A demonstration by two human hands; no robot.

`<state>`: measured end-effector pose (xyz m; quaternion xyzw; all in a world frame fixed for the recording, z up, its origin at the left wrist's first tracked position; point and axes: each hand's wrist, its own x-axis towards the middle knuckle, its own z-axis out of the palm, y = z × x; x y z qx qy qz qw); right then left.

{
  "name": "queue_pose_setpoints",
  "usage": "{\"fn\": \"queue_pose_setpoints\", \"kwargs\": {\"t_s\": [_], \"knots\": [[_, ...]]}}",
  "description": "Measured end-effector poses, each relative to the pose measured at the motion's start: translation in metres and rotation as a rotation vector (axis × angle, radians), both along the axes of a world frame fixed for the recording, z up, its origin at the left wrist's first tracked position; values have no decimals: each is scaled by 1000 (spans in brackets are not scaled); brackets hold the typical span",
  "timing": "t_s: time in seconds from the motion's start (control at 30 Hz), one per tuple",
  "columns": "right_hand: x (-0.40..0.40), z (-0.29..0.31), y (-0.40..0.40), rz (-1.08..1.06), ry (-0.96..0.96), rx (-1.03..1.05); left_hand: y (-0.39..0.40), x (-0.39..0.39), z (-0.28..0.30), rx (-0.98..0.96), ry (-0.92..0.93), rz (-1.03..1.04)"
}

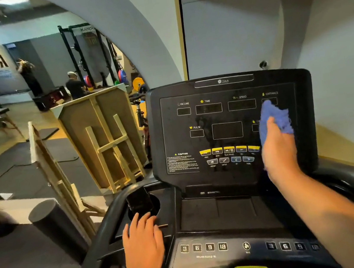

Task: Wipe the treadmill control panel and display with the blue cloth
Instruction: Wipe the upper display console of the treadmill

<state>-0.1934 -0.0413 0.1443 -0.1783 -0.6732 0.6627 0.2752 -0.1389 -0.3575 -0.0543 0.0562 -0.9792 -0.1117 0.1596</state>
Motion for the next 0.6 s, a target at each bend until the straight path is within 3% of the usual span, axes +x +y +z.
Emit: {"fn": "queue_pose_setpoints", "kwargs": {"t_s": [0.1,0.2,0.33,0.6], "knots": [[-57,10,-8,-70,115,395,1,-4,-3,-34,-29,37],[-109,-19,-22,-58,-9,1072,1,-6,-6,-43,-42,55],[-125,-37,-56,-93,-19,1320,2,-7,-6,-38,-37,55],[-96,-95,-42,332,222,1950,2,2,9,-56,-102,-17]]}}
